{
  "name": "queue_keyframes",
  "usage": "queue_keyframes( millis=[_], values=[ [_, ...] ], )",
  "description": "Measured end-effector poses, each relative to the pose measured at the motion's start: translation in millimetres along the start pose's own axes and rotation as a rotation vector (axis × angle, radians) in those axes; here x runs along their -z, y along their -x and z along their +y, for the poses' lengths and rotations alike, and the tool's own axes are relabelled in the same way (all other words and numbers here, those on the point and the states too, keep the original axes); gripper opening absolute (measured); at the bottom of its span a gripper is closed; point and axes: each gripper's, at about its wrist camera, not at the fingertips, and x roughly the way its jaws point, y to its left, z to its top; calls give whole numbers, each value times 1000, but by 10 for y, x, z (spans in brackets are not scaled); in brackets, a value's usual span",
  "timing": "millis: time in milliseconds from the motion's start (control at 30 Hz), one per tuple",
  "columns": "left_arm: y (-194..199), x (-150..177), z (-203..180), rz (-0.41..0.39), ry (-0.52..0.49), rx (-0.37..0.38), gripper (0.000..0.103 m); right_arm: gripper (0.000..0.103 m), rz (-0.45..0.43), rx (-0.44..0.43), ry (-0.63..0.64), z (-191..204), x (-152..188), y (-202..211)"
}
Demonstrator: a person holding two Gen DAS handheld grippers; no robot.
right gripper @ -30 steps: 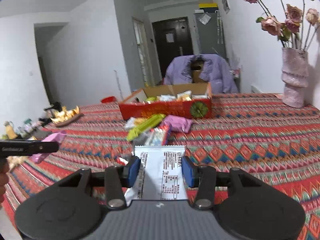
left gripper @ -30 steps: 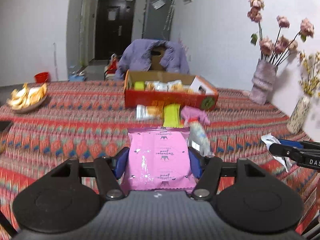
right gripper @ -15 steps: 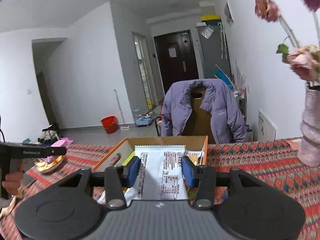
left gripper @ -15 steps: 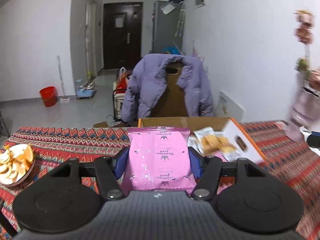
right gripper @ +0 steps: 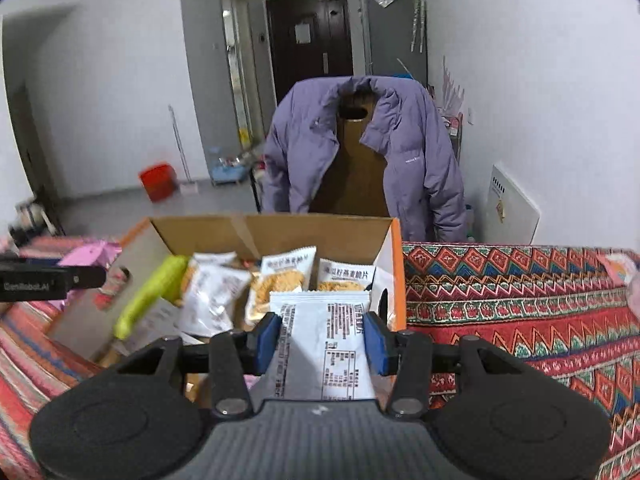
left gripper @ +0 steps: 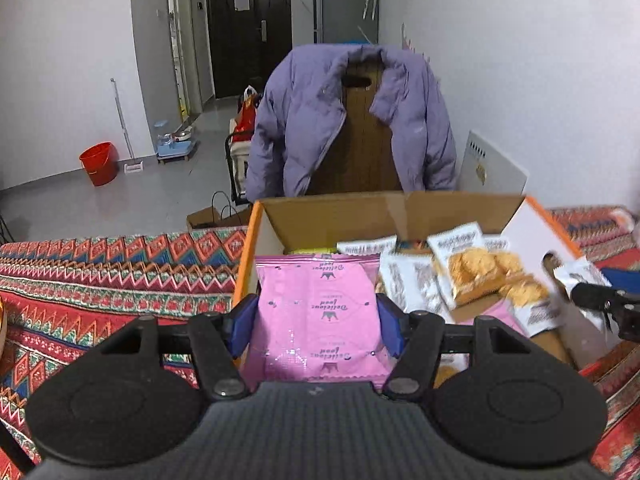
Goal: Organize snacks
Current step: 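Open both tools to drop the packets into the box, then withdraw both tools from the box back toward the snack pile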
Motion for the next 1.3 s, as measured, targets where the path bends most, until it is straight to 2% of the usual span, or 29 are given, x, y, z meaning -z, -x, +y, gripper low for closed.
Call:
queue_keyframes(
  millis=[67,133,167,233,333,467,733,900,1000,1133,1300],
  values=[
    [-72,67,14,27,8,-12,68,48,29,15,33,88,48,-72],
    [-93,79,18,38,2,-2,73,60,44,35,57,134,72,-98],
    [-75,81,20,35,-1,3,74,62,38,38,52,130,70,-72],
    [29,55,49,14,-7,10,77,73,16,31,13,84,33,20],
    [217,-39,86,-12,-7,5,78,75,-12,15,-28,1,-85,192],
    [503,-123,154,-33,5,-2,79,79,-28,17,-22,-22,-227,465],
    [1219,0,244,-66,-9,-4,84,87,-56,-11,6,61,-250,1141],
    [1714,280,266,-88,-11,-3,87,89,-91,-50,-3,122,-25,1587],
    [2078,547,264,-137,-28,1,92,90,-111,-60,25,207,175,1830],
    [2543,949,239,-193,-36,-6,93,91,-137,-87,61,332,540,2234],
    [3118,1507,247,-252,0,51,98,92,-207,-132,112,499,1120,2804]
  ],
)
